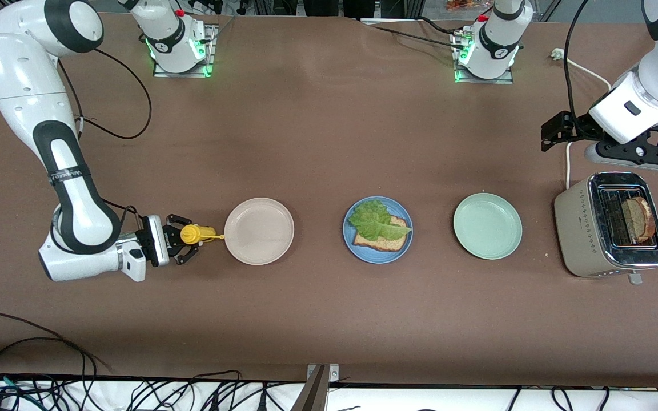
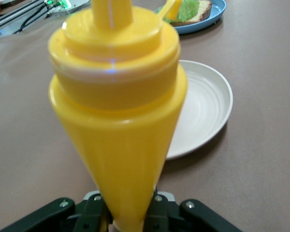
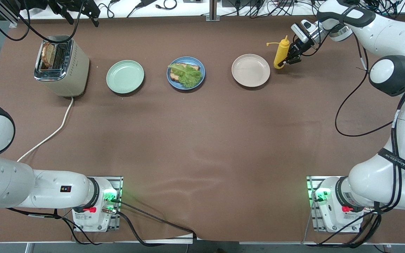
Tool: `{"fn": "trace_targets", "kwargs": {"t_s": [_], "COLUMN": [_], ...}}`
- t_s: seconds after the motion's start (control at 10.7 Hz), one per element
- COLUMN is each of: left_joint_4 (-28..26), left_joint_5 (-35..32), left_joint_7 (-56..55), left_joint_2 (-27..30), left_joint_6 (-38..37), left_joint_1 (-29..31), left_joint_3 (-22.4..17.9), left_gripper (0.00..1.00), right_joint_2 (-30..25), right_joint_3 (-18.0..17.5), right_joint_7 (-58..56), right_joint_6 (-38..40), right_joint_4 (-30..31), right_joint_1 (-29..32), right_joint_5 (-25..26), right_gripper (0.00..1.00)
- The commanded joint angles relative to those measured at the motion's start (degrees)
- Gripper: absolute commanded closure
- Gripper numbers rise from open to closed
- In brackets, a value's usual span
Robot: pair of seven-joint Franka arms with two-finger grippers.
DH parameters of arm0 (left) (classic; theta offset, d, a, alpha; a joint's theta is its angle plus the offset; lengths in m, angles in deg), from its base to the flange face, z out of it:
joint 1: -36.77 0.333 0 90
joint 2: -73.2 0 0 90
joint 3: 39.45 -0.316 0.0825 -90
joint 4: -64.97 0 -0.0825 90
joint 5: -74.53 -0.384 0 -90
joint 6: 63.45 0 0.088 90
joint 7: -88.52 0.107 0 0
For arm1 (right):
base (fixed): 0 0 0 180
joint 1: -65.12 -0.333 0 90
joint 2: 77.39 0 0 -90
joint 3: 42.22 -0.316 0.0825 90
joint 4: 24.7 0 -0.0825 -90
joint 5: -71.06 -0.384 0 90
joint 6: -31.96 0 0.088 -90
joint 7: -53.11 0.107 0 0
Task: Make sandwich in blue plate with both arms
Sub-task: 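Carry the yellow bottle back beside the white plate, then set the bottle down and open the right gripper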
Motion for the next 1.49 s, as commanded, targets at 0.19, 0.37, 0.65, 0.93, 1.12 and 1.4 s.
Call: {"fn": "trace_targets", "kwargs": {"t_s": [0.19,0.37,0.65,0.93,1.12,1.4], "left_joint_4": [1.1,1.0,1.1,1.1,1.1,1.3], "left_joint_5": [-0.7,-0.7,-0.7,-0.7,-0.7,-0.7], "left_joint_7": [0.0,0.0,0.0,0.0,-0.1,0.0], "left_joint_2": [-0.3,-0.3,-0.3,-0.3,-0.3,-0.3], "left_joint_6": [-1.1,-1.1,-1.1,-1.1,-1.1,-1.1], "left_joint_1": [0.1,0.1,0.1,0.1,-0.1,0.0], "left_joint_3": [0.1,0.1,0.1,0.1,0.1,0.1], "left_gripper": [0.0,0.0,0.0,0.0,0.0,0.0], "right_joint_2": [3.5,3.5,3.6,3.1,2.1,1.6], "right_joint_3": [-1.5,-1.5,-1.5,0.2,4.2,9.2], "right_joint_7": [-4.0,-6.0,-6.6,-6.9,-10.0,-15.1], "right_joint_6": [-1.7,-3.2,-3.2,-2.6,-0.9,0.8], "right_joint_4": [-1.8,-1.8,-1.8,-1.8,-1.6,-1.5], "right_joint_1": [2.1,2.1,2.2,2.6,2.5,2.5], "right_joint_5": [-0.8,-1.0,-1.1,-0.5,-0.3,-0.1], "right_gripper": [0.86,0.01,0.0,0.0,0.0,0.0]}}
